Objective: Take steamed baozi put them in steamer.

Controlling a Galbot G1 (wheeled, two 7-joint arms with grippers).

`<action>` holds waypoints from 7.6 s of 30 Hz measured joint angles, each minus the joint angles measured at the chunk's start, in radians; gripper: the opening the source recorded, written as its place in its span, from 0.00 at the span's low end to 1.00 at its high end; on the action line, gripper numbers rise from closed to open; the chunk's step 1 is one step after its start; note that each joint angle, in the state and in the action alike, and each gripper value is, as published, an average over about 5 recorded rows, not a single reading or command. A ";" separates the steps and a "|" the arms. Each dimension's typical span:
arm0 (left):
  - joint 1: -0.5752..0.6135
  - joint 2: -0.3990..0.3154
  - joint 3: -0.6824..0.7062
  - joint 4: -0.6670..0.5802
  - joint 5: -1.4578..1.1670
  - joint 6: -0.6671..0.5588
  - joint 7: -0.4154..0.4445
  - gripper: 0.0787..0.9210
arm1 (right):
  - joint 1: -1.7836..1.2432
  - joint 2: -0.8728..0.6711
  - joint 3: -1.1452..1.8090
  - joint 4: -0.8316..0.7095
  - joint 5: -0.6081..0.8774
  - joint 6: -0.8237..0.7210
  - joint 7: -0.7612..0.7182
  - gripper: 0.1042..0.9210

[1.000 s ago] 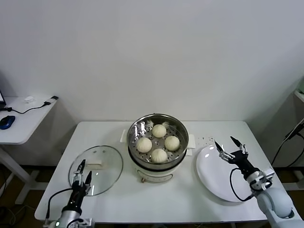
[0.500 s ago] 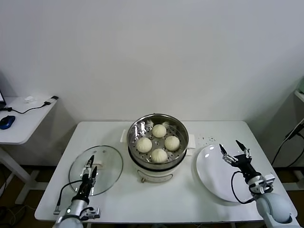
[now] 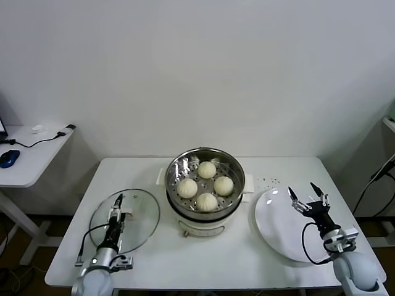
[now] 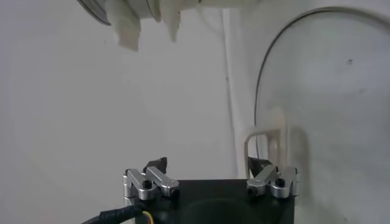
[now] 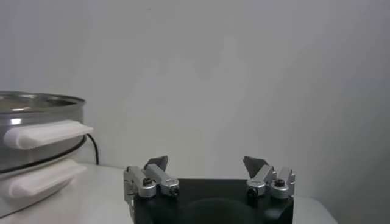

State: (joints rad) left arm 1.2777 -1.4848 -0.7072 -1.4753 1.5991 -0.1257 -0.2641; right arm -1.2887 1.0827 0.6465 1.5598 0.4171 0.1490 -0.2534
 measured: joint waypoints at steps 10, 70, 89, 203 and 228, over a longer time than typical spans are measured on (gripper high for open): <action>-0.025 0.002 0.004 0.036 0.002 0.000 -0.002 0.70 | -0.005 0.024 0.008 -0.007 -0.023 0.009 -0.005 0.88; 0.035 0.271 0.524 -0.671 -0.109 0.686 0.410 0.08 | 0.128 0.006 -0.049 -0.133 -0.107 0.013 0.022 0.88; -0.295 0.023 0.898 -0.449 0.016 0.858 0.566 0.08 | 0.112 -0.008 -0.009 -0.151 -0.115 0.018 0.023 0.88; 0.075 0.176 0.397 -0.683 -0.929 0.576 0.331 0.88 | 0.106 0.067 0.038 -0.110 -0.196 -0.027 0.016 0.88; 0.388 0.025 0.023 -0.686 -1.623 0.202 0.358 0.88 | 0.014 0.098 0.062 0.009 -0.169 -0.037 -0.003 0.88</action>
State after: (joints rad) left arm 1.6659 -1.4601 -0.6838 -2.1609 -0.0235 0.0765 0.0941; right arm -1.2745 1.1811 0.7081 1.5683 0.2482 0.1121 -0.2567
